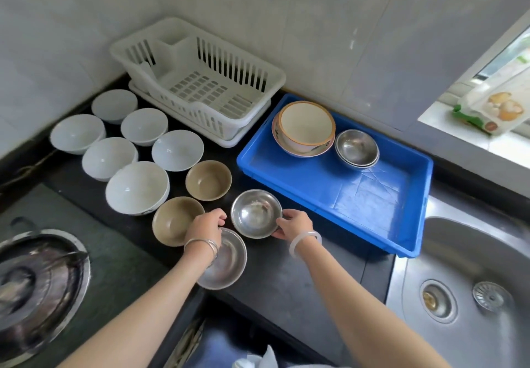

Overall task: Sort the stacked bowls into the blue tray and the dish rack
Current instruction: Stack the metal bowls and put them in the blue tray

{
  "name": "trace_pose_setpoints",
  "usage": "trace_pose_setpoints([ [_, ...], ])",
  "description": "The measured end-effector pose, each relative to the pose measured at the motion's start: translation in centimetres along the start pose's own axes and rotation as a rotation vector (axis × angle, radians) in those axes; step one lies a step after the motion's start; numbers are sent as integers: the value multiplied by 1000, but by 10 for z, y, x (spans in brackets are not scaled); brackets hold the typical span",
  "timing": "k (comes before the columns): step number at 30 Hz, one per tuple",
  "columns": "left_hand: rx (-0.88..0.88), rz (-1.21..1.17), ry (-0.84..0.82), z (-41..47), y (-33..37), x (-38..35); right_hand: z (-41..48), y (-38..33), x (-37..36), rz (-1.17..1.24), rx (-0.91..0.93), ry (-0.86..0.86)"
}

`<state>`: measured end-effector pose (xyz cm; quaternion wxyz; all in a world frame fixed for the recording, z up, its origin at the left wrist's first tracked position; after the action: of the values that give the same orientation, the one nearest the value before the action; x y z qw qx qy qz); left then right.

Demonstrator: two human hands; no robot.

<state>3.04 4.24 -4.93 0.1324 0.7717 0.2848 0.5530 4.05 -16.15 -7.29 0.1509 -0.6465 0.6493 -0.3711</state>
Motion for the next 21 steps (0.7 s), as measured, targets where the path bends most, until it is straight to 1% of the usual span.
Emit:
trace_pose_setpoints([
  [4, 24, -2, -82, 4, 3, -1, -3, 17, 20, 41, -4, 33],
  [6, 24, -22, -152, 6, 6, 2, -3, 24, 26, 55, -6, 37],
  [9, -65, 2, -237, 8, 11, 8, -3, 29, 31, 83, -5, 52],
  [12, -103, -17, -228, 11, 11, 14, -3, 31, 34, 97, -4, 63],
  [14, -114, -70, -227, 15, 12, 18, -4, 32, 36, 106, -6, 62],
  [17, -98, -229, -195, 19, 18, 22, -6, 33, 38, 121, -9, 53],
  [21, -20, -418, -116, 24, 36, 18, -9, 36, 40, 132, -2, 32],
])
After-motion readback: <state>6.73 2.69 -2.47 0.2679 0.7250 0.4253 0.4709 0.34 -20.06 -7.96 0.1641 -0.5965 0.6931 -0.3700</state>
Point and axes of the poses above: each hand's wrist, its own z-axis towards the middle knuckle, its own x-axis out of the back of the hand, y = z × x, the point moved 1 cm from there along z, towards the middle knuckle, and after that the axes turned 4 degrees about y, right-handed, at the moved point
